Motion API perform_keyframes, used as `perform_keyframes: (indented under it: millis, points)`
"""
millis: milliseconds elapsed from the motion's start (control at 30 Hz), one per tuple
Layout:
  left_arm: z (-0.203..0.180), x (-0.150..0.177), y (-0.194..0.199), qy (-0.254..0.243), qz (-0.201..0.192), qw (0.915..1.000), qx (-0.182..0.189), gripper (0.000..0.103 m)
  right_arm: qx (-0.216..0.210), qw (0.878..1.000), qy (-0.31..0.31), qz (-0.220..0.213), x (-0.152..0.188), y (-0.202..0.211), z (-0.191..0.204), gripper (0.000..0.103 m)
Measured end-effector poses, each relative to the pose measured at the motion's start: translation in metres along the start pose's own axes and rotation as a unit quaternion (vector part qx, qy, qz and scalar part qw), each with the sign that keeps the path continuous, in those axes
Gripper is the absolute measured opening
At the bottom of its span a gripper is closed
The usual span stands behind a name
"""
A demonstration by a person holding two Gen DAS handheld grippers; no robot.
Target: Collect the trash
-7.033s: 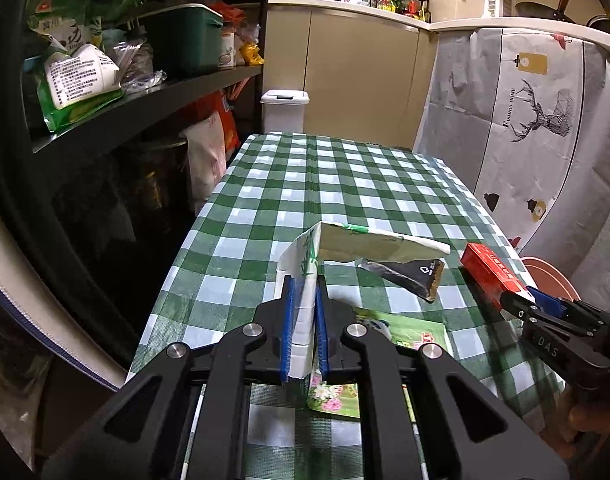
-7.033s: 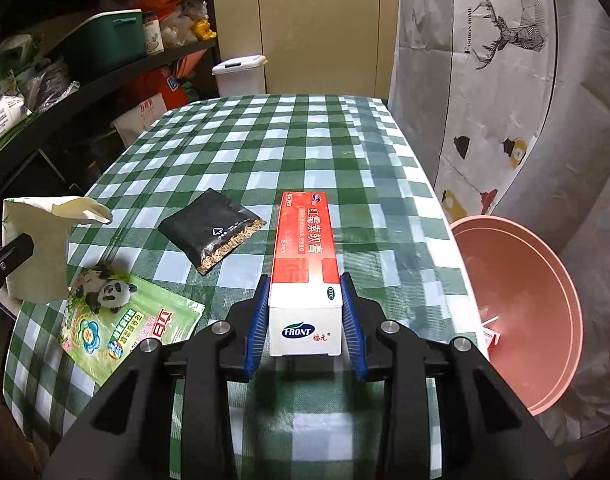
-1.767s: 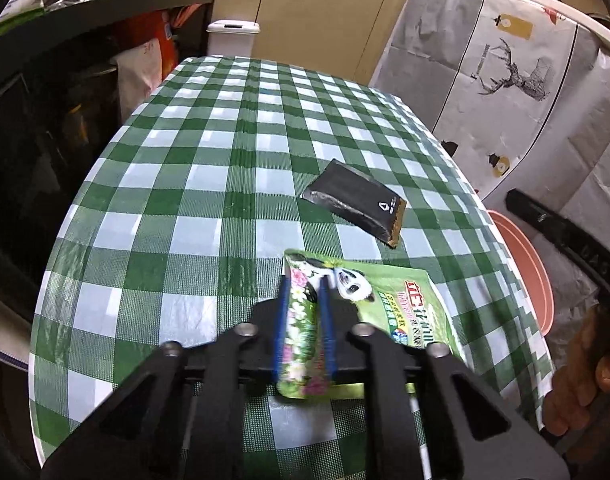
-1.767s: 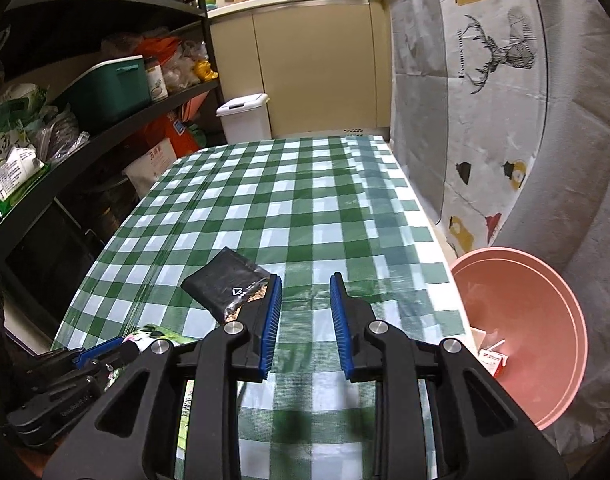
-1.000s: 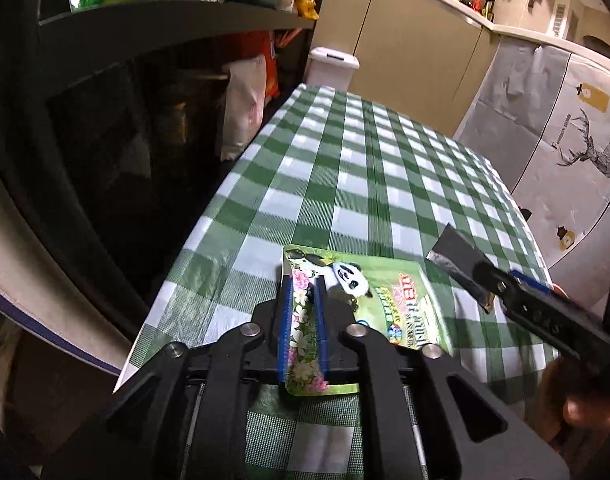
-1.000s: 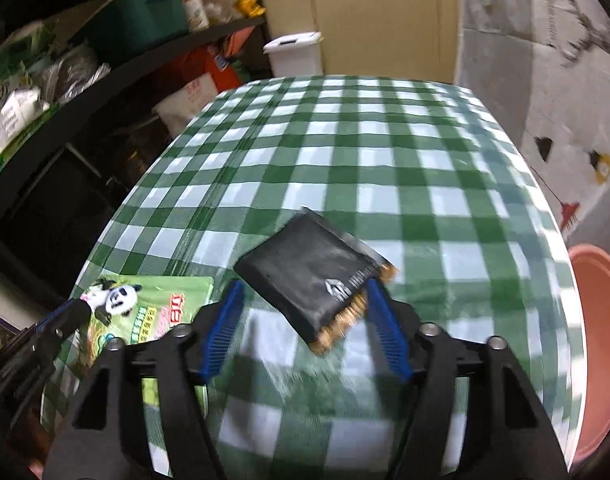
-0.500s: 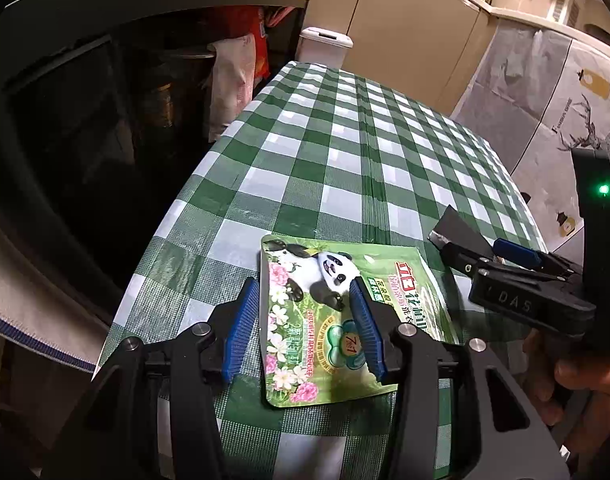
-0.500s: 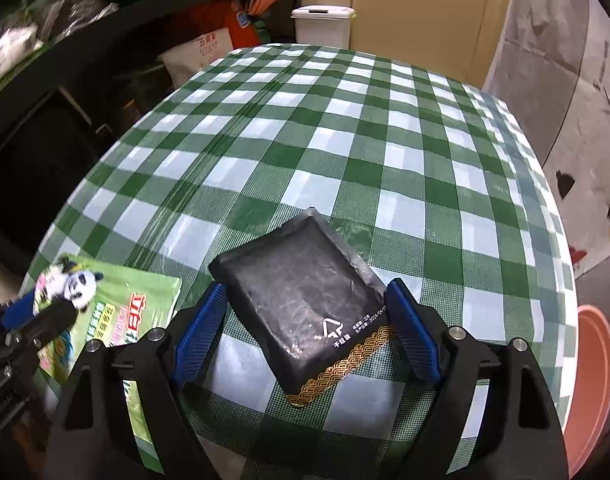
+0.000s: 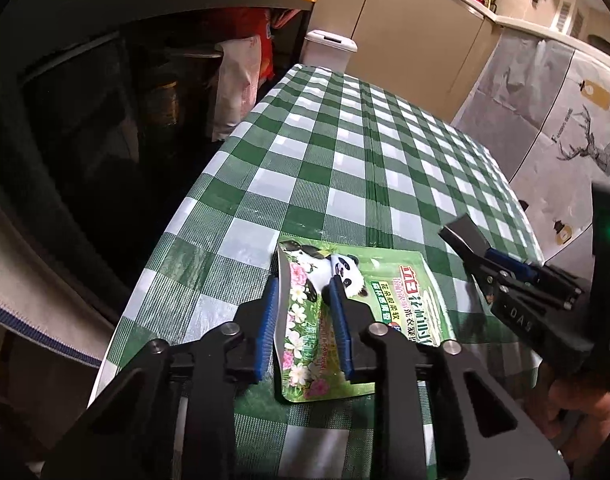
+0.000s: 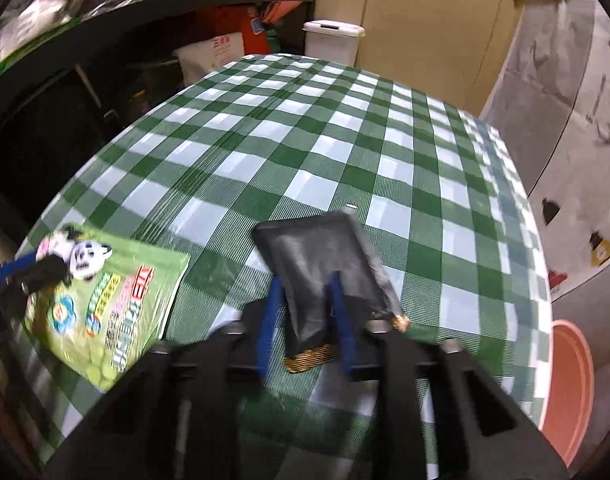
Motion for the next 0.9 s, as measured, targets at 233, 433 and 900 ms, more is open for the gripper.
perform_keyframes:
  millis: [233, 433, 900]
  points:
    - [-0.009, -0.009, 0.021, -0.009, -0.038, 0.9993, 0.002, 0.016, 0.012, 0.999, -0.025, -0.042, -0.003, 0.032, -0.019, 0.0]
    - [-0.022, -0.017, 0.041, -0.024, -0.068, 0.9974, 0.008, 0.015, 0.022, 0.995, -0.045, -0.081, -0.004, 0.063, -0.036, 0.0]
    - [-0.019, -0.015, 0.045, -0.024, -0.067, 0.9974, 0.006, 0.015, -0.017, 0.995, -0.098, 0.023, 0.012, -0.002, -0.042, 0.085]
Point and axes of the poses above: each gripper's, at about its wrist camera, not at the fingertips, and y roughly against the way its jaws point, z to its left, x to its underside, the point moved 8 cm from there along -y, roughly the way its jaws point, and after that the axes turned 4 degrees about -y, right-handed, at the moved point
